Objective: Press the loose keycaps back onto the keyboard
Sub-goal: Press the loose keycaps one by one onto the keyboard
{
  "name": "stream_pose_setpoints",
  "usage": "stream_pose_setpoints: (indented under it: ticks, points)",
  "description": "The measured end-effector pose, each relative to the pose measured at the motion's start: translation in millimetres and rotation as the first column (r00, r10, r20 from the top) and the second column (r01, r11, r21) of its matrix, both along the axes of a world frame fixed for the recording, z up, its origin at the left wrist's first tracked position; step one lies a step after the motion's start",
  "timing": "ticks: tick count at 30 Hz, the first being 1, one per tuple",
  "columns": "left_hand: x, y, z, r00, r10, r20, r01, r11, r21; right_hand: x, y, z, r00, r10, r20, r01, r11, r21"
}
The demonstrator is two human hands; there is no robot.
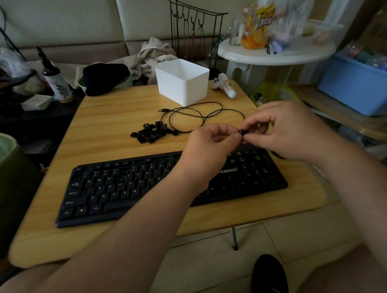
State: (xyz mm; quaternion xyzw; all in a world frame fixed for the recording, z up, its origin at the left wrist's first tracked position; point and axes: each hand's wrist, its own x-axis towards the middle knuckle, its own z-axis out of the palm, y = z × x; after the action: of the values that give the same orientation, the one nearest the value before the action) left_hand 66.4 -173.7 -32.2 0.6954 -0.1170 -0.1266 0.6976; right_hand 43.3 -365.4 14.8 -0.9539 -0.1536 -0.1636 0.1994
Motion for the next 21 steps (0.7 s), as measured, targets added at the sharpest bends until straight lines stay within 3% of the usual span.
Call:
stream_pose_setpoints:
  ticks: [8, 13, 21]
  points:
    - [4.1, -5.2, -2.2, 0.995, 0.031, -0.094, -0.034, 0.999, -0.028, 0.2, 3.0, -1.9, 0.995, 0.065, 0.074, -0.060, 0.995, -0.074]
    - [3.7, -4.0, -4.7, 0.996, 0.009, -0.086, -0.010, 1.000, -0.005, -0.6, 2.4, -2.4, 0.995, 0.085, 0.041, -0.082, 0.993, -0.086]
    - [1.0, 0.9, -4.6, 0.998, -0.056, -0.004, 0.056, 0.998, 0.009, -0.5, -2.6, -7.4, 0.998, 0.024, 0.055, -0.027, 0.999, 0.047]
